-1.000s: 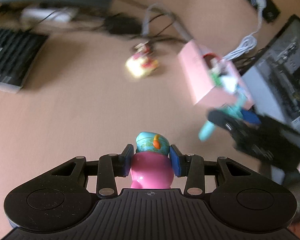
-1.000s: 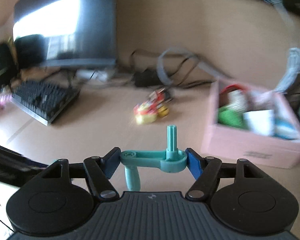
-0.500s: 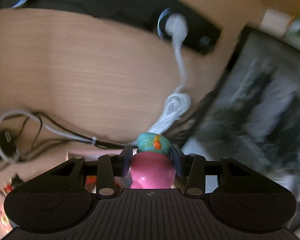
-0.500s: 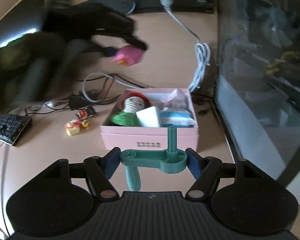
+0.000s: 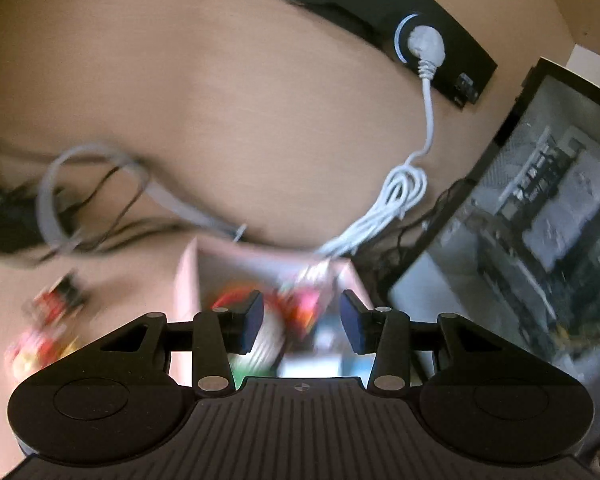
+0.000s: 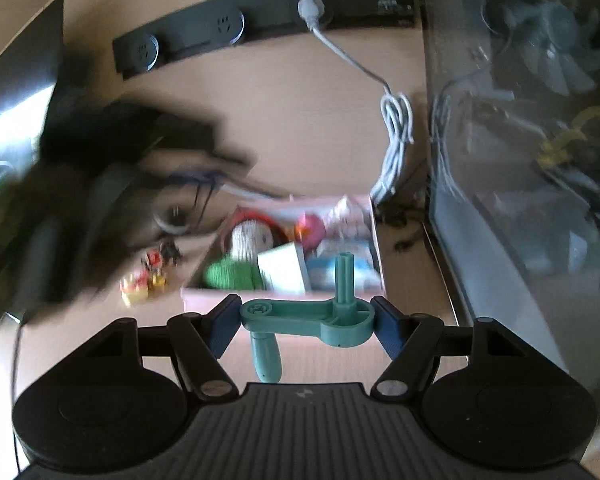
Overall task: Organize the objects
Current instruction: 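Lower the duck into the pink box with the left tool while the right tool lowers the handle, then grasp the yellow-and-red lens toy with the left tool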
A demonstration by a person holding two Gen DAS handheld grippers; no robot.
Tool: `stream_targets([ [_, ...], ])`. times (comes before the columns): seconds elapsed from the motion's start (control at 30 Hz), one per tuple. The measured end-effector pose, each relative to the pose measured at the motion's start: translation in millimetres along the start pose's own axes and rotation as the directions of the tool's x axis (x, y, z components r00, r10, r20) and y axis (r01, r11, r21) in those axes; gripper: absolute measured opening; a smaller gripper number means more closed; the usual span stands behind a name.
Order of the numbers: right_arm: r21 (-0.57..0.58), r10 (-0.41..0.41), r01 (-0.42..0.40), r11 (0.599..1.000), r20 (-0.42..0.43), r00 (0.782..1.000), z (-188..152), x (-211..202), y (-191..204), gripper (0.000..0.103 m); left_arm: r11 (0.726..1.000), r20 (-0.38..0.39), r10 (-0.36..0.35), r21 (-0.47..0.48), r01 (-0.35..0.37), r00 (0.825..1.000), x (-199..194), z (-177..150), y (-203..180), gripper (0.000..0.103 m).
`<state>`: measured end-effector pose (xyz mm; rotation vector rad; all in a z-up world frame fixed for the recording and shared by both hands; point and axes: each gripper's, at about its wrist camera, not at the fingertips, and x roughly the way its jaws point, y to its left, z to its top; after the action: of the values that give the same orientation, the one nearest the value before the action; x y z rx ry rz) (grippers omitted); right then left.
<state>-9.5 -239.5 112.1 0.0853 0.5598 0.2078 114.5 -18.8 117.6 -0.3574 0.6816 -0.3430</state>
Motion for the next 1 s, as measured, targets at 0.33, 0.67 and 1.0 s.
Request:
stream_targets([
  [0.33,0.055,-0.081,0.070,0.996,0.238,0.968,97.7,100.0,9.4,0.081,0.976,-0.112,0.144,-0.151,-0.160,0.983,-79.4,-90.0,74.8,0.046],
  [0.67,0.015,-0.051,0.051,0.999,0.018,0.999,-6.3,70.1,35.6,0.090,0.940,-0.159,0.258,-0.188,-0.286,0.953,-124.6,-120.9,141.1,0.046],
  [1.0,0.016,-0.091,0.094,0.995,-0.136,0.987,-50.7,27.8,60.0,0.091,0.982,-0.115,0.171,-0.060,-0.178,0.979,-80.5,-81.8,135.1,0.046],
])
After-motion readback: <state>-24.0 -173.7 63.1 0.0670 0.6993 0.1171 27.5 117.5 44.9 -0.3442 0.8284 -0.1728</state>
